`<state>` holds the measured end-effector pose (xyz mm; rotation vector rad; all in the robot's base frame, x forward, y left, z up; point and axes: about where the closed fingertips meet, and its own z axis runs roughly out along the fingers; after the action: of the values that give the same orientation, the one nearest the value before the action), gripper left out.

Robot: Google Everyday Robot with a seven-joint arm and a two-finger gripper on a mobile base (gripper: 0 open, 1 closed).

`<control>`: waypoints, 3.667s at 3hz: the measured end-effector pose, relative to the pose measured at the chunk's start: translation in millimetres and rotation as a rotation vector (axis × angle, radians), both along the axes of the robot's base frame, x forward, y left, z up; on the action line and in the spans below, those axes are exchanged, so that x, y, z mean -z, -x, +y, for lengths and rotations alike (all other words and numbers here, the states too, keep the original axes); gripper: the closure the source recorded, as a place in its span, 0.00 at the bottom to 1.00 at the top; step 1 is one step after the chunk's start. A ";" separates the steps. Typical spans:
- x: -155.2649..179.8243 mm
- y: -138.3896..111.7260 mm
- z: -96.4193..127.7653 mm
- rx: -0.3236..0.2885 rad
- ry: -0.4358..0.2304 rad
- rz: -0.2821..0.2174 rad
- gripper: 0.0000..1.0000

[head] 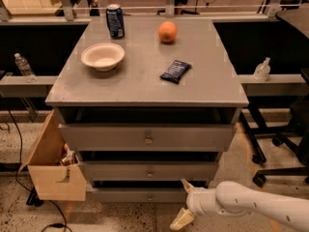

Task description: Open bottom drawer

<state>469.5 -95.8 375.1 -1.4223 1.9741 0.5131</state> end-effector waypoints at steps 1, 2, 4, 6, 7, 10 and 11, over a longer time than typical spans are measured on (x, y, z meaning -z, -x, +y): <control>17.1 -4.7 5.6 0.012 0.024 -0.016 0.00; 38.9 -9.2 16.4 -0.007 0.025 -0.005 0.00; 78.8 -20.3 26.7 -0.005 0.071 0.018 0.00; 107.8 -37.9 30.6 0.027 0.085 0.014 0.00; 122.7 -44.4 32.7 0.031 0.079 0.031 0.00; 152.3 -68.9 32.0 0.071 0.095 0.043 0.00; 161.3 -79.1 34.1 0.072 0.100 0.051 0.00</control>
Offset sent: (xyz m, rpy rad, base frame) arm 0.0166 0.0283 -0.0671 -0.0209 0.0151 0.0307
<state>548.6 -61.6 213.8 -1.4052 2.1088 0.4277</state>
